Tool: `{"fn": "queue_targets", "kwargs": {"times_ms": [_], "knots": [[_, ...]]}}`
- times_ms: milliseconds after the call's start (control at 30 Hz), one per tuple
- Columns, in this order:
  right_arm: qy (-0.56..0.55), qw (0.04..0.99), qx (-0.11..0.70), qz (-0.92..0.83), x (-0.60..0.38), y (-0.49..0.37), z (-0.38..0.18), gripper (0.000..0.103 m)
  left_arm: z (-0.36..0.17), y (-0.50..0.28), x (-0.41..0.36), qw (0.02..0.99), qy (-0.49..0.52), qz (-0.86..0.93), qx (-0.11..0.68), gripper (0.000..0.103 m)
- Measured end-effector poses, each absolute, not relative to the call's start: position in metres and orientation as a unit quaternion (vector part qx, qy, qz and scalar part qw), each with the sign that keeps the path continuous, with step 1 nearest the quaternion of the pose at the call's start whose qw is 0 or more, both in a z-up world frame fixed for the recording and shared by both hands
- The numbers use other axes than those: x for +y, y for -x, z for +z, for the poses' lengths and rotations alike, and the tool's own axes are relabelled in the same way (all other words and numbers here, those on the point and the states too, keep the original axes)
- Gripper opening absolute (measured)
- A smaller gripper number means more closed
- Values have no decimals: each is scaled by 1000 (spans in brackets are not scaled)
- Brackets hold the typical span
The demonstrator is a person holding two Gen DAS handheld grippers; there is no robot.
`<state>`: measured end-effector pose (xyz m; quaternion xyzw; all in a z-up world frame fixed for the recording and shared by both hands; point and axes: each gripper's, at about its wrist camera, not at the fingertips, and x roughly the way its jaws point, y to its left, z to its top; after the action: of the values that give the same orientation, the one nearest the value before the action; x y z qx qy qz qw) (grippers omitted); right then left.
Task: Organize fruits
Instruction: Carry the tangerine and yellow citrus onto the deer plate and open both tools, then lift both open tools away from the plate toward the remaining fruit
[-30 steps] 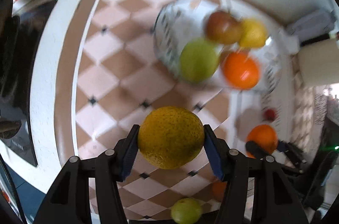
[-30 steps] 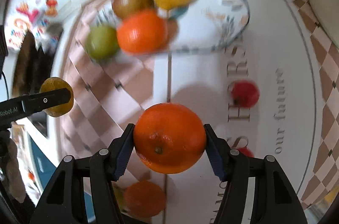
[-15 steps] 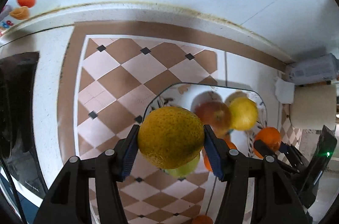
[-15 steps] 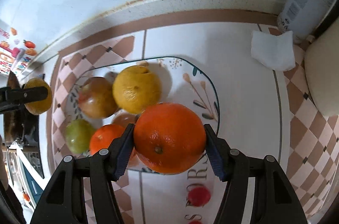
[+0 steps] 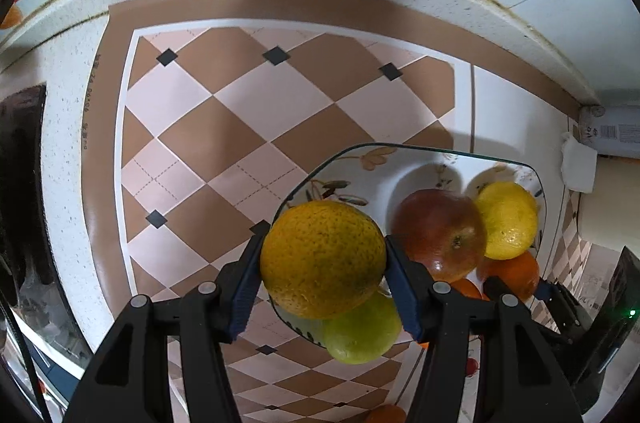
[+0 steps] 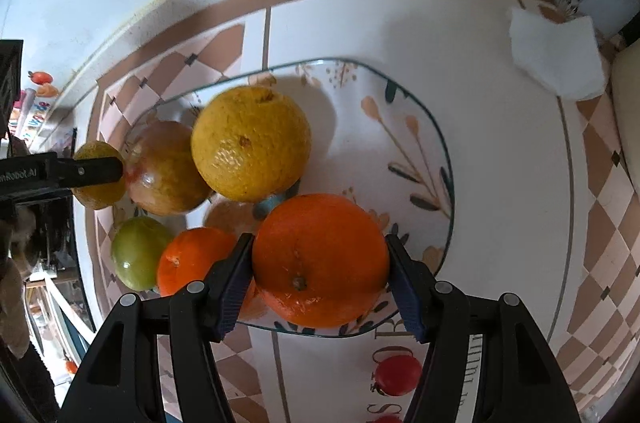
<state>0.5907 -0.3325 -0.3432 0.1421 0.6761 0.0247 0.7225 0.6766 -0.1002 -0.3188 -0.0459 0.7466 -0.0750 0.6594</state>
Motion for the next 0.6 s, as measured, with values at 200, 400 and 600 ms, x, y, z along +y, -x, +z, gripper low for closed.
{"fn": "queue_targets", "kwargs": {"times_ms": [200, 400, 600], "knots": [[-143, 735, 662, 12, -338, -590, -335, 88, -320, -678, -100, 667, 52, -78, 739, 67], [-123, 739, 663, -4, -342, -584, -319, 88, -308, -672, -101, 685, 25, -67, 725, 83], [-96, 753, 651, -15, -337, -570, -295, 88, -278, -646, -102, 722, -12, -41, 690, 83]]}}
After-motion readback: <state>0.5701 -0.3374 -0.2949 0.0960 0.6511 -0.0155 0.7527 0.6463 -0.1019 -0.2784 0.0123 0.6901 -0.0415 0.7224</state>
